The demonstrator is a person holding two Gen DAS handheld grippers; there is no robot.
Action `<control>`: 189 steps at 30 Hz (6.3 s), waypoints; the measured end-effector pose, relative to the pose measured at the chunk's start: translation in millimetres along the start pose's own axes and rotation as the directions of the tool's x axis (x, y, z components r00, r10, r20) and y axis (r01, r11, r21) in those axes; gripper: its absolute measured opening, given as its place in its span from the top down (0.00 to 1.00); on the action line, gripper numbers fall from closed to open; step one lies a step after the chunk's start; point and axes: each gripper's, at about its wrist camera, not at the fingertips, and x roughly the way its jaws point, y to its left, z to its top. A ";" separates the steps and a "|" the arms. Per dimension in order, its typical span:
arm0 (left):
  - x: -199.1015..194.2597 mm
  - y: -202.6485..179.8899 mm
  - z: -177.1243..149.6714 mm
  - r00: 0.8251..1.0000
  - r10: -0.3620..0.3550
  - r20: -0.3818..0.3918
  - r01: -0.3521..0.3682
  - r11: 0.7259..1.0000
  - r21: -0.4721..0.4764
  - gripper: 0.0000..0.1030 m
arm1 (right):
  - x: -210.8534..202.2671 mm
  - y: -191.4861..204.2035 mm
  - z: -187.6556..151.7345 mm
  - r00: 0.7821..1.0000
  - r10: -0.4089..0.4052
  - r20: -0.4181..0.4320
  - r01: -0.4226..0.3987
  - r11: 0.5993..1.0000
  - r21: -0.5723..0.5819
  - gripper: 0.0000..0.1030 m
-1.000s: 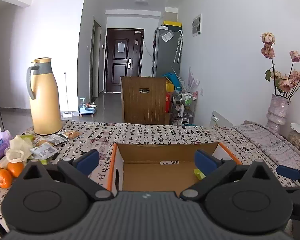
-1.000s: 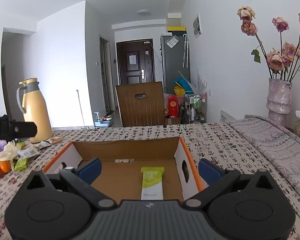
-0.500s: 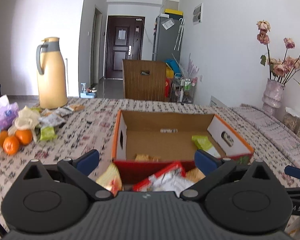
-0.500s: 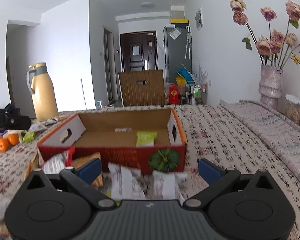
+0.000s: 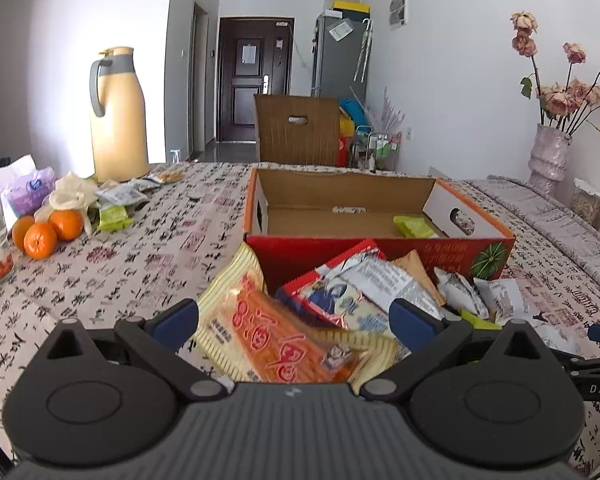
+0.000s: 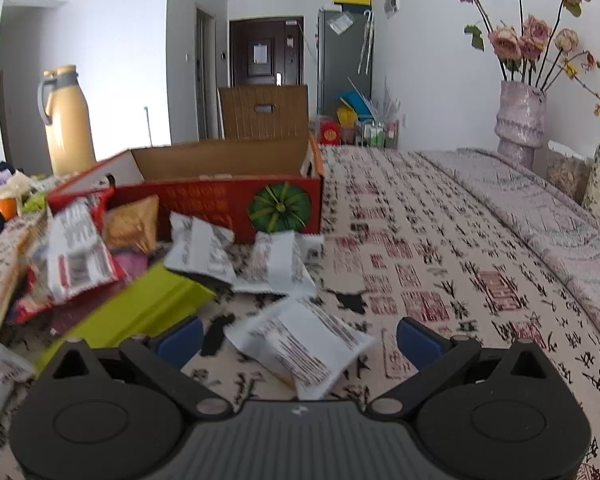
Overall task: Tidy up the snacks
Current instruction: 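Move both tools back toward the snack pile, then grasp a white wrapped cake with the right tool while the left tool grasps another, then carry both white cakes into the box and open both tools, then move both tools back toward the snack pile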
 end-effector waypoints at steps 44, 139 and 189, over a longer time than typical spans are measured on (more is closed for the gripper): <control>-28.8 33.4 -23.4 0.994 0.085 -0.064 -0.090 0.993 -0.077 0.00 | -28.7 16.6 -11.9 0.993 0.083 0.079 -0.084 0.996 0.011 0.60; 141.8 -25.7 109.3 0.999 -0.011 -0.036 0.013 0.998 0.059 0.58 | 124.1 46.5 139.9 0.979 0.113 0.172 -0.114 0.993 -0.003 0.59; 31.8 -31.8 100.4 0.995 0.032 0.096 -0.041 0.995 0.093 0.00 | 20.0 54.8 109.5 0.969 0.078 0.233 -0.079 0.997 -0.006 0.00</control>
